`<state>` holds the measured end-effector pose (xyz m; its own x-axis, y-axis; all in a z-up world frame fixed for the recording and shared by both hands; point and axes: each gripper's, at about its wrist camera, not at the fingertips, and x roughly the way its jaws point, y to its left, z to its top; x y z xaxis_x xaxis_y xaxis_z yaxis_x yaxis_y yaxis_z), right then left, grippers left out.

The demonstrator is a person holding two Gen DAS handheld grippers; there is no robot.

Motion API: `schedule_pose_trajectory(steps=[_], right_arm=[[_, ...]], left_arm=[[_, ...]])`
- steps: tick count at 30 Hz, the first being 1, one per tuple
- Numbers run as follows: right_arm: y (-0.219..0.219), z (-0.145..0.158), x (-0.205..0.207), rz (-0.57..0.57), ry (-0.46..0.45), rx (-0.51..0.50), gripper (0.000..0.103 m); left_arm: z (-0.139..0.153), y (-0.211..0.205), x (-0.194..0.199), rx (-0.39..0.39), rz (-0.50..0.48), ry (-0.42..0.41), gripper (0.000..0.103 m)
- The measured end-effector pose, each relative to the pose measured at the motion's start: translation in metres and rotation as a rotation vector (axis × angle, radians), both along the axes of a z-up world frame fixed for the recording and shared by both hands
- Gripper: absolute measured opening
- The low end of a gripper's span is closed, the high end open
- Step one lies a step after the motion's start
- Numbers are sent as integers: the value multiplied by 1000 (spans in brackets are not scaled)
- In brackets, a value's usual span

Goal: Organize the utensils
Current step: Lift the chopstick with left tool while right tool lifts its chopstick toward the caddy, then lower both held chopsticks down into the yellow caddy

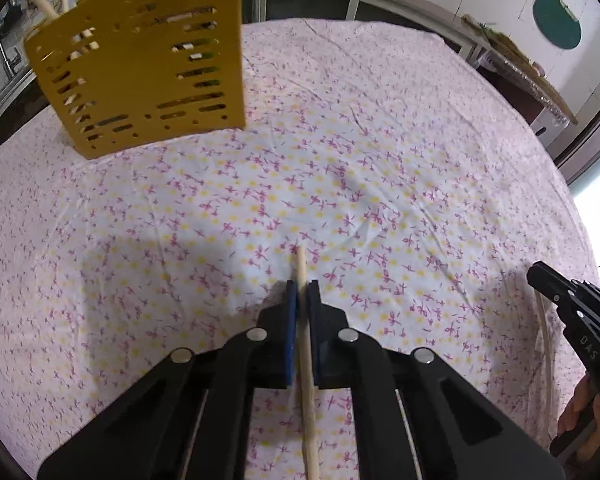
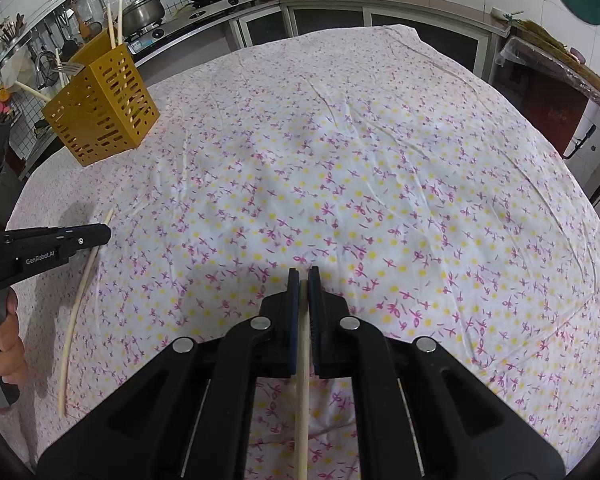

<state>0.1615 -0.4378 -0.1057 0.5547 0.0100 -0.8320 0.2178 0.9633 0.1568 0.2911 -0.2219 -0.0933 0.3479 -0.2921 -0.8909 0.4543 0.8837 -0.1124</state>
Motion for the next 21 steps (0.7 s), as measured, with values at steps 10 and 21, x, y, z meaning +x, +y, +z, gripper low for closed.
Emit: schedule_pose_trajectory(steps=[10,21], right_arm=[[27,44,13,52,-108,15,6],[68,117,52,110,-315,4,6]], left_arm=[[71,47,-17,-130,11,-190,6],[151,99,-18,-203,74,-431,6]])
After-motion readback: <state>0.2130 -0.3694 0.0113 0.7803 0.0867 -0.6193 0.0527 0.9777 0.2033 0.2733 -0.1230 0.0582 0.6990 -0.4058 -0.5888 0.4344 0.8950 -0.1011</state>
